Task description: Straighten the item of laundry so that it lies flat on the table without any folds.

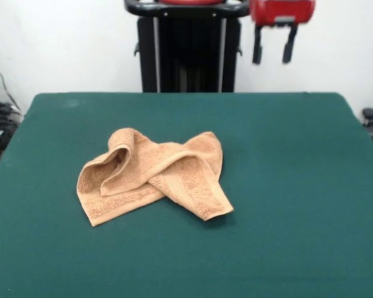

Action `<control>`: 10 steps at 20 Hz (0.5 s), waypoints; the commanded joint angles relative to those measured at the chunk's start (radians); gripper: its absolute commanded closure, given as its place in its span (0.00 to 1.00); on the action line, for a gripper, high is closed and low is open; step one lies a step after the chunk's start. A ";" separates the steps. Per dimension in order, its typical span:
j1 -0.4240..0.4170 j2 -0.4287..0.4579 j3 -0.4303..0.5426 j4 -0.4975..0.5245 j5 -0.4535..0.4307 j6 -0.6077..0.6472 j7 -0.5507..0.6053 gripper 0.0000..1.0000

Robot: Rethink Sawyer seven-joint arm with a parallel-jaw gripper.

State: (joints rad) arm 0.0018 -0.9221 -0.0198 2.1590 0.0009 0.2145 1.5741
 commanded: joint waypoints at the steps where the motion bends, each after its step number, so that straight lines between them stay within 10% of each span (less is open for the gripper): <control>1: -0.007 0.249 0.018 -0.015 -0.018 -0.169 0.200 0.00; 10: -0.006 0.420 0.001 -0.035 -0.001 -0.309 0.215 0.00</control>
State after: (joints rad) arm -0.0110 -0.6588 -0.0357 2.1575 0.0021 0.0315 1.5741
